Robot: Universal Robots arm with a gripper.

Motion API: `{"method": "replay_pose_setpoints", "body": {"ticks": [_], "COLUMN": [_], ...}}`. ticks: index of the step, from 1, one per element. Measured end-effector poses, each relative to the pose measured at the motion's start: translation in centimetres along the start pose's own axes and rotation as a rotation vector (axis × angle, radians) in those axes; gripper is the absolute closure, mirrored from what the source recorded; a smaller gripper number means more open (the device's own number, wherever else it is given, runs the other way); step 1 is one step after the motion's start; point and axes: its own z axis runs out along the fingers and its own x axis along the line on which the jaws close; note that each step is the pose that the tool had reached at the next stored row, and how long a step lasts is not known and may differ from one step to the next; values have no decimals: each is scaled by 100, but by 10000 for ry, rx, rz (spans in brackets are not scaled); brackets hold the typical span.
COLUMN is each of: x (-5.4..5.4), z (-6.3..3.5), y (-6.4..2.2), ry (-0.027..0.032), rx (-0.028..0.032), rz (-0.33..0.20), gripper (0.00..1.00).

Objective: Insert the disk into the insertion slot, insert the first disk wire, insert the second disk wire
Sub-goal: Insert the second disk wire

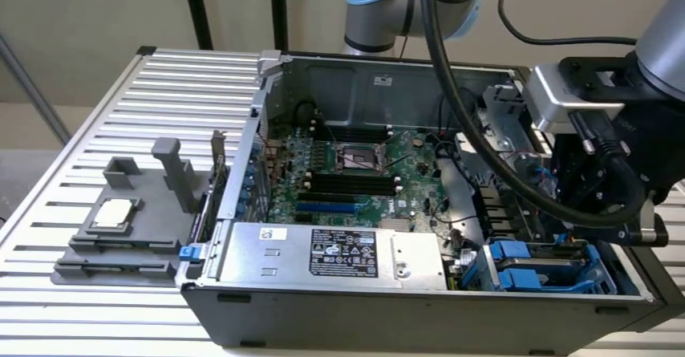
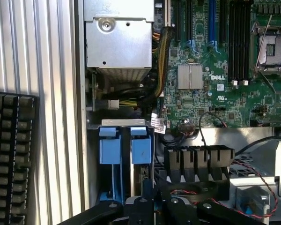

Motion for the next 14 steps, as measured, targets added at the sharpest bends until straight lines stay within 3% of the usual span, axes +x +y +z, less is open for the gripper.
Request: {"method": "replay_pose_setpoints", "body": {"ticks": [4,10,14], "x": [26,55,63], "z": [50,129,132], "y": [15,34,37], "ry": [-65,-192,-202], "rx": [118,193,202], "rz": [-5,-2,-2], "gripper": [84,84,84]}}
